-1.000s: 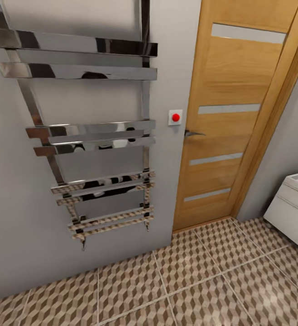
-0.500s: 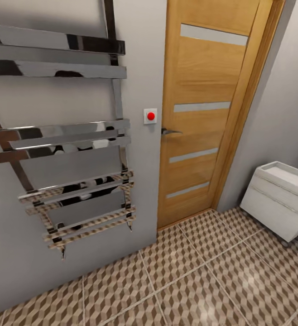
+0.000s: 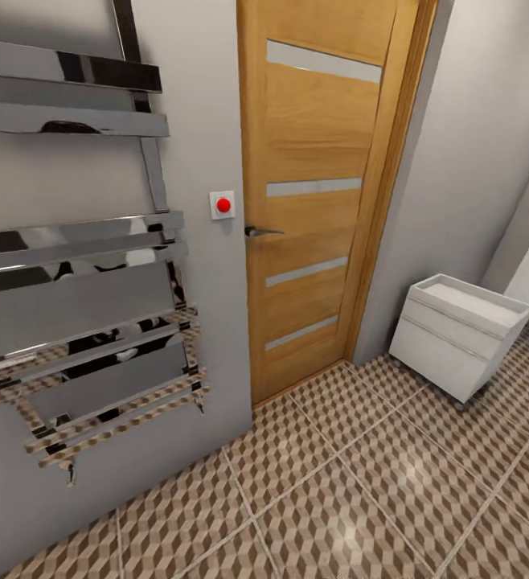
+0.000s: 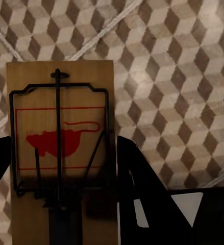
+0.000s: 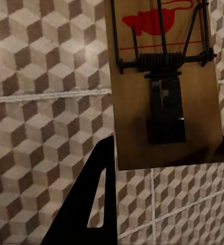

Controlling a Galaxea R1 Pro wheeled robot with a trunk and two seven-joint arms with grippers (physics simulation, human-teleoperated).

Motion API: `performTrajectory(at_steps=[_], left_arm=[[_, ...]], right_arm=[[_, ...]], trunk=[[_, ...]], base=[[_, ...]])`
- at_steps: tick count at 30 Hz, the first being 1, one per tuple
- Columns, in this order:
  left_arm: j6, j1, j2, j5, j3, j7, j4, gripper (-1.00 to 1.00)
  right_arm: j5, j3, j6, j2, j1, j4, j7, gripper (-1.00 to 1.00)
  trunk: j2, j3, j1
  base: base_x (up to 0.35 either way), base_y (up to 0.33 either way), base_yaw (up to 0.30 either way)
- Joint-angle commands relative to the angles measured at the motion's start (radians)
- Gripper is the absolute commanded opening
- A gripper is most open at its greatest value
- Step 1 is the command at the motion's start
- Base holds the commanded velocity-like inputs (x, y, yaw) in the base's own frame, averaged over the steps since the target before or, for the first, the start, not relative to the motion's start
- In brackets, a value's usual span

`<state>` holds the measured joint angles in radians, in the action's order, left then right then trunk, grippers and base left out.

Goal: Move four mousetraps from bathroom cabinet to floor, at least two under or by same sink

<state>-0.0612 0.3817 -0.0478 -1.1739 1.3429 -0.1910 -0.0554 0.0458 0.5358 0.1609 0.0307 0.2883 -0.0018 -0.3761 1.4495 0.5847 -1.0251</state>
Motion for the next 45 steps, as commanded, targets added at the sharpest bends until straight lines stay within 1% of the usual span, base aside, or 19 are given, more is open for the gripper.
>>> performTrajectory(at_steps=[1,18,45], left_arm=[[-0.002,0.000,0.000,-0.006,0.009,-0.005,-0.001,-1.00],[-0.002,0.000,0.002,-0.003,0.009,-0.005,0.000,-1.00],[-0.002,0.000,0.002,-0.003,0.009,-0.005,-0.001,-1.00]], right_arm=[[0.003,-0.003,0.003,0.000,0.001,0.000,-0.001,-1.00],[0.003,-0.003,0.005,0.000,0.001,0.000,-0.001,-1.00],[0.002,-0.003,0.005,-0.001,0.000,-0.001,-0.001,-1.00]], trunk=[[0.000,0.001,0.000],[0.000,0.009,0.000],[0.000,0.042,0.000]], base=[[0.000,0.000,-0.276],[0.000,0.000,-0.273],[0.000,0.000,-0.191]])
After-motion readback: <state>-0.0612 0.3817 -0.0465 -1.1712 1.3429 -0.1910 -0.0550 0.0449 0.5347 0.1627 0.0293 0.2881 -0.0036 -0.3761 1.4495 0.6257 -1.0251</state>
